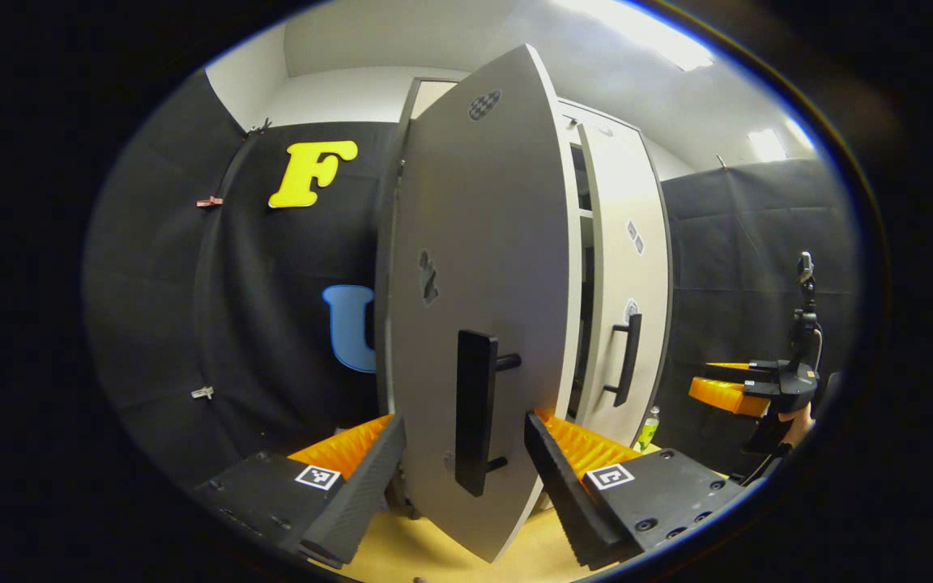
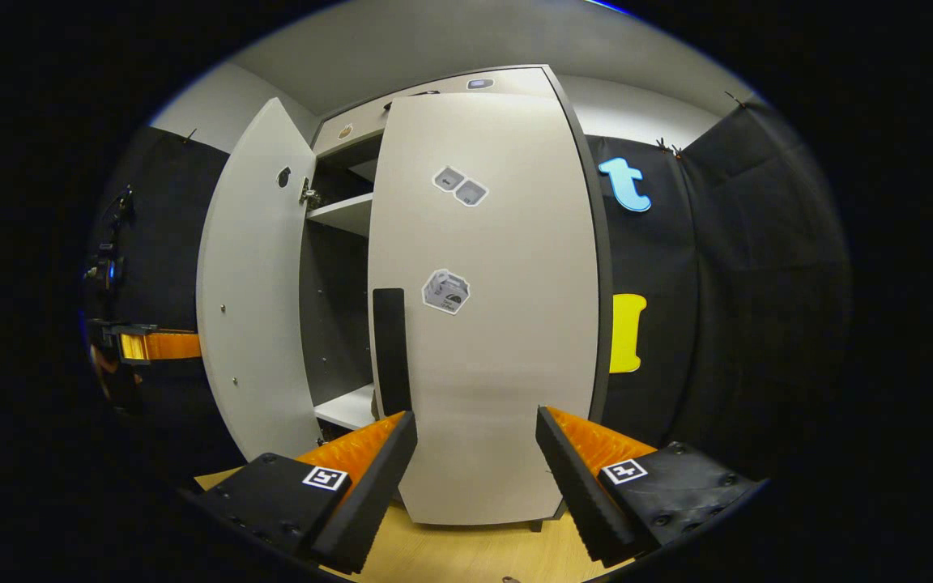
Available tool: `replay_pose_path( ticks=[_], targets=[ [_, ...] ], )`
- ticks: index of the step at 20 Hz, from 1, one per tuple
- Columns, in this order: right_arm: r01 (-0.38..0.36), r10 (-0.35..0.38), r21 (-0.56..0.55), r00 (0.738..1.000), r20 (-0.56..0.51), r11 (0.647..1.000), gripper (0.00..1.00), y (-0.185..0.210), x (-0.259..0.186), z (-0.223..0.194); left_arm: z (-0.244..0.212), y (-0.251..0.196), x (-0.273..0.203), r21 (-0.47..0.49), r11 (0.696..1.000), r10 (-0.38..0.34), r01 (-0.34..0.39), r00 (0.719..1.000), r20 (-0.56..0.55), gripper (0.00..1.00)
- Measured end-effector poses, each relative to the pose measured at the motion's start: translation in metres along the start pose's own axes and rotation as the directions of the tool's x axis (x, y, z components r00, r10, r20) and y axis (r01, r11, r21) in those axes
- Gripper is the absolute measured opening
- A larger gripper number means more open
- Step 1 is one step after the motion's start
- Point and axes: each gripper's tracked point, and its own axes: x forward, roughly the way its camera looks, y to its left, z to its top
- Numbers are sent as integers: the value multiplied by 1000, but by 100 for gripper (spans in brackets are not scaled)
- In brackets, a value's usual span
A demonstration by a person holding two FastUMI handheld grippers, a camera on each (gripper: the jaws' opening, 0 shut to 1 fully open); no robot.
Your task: Grab one shoe with the right hand and put it into the shoe cabinet, grab the other shoe with the left hand and put it into the shoe cabinet; then close the right door with the right hand and the left door with the left hand.
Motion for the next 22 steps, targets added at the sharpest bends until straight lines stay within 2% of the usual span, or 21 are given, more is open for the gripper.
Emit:
replay_pose_path(
  ticks=[2, 8, 9, 10, 17, 22],
  targets=[
    [-7, 7, 11, 1000, -2, 1000, 98, -7, 0, 0, -7, -22, 12, -17, 999, -38, 38, 999, -7, 95],
    [-51, 50, 33, 999, 11, 998, 97, -14, -2, 5, -12, -64, 16, 57, 998, -34, 36, 999, -24, 95],
    [-63, 62, 34, 998, 11, 997, 97, -13, -3, 5, -13, -69, 13, 54, 998, -38, 39, 999, -22, 98],
    [-76, 75, 37, 997, 10, 996, 98, -11, -3, 4, -12, -75, 9, 46, 998, -41, 42, 999, -18, 95],
    [-128, 129, 17, 992, -13, 992, 98, -3, 6, -4, -15, -100, -12, -37, 999, -40, 40, 999, -21, 95],
    [-167, 168, 24, 986, -19, 986, 98, 7, 8, -4, -13, -103, -24, -39, 999, -11, 10, 1000, -21, 95]
  ],
)
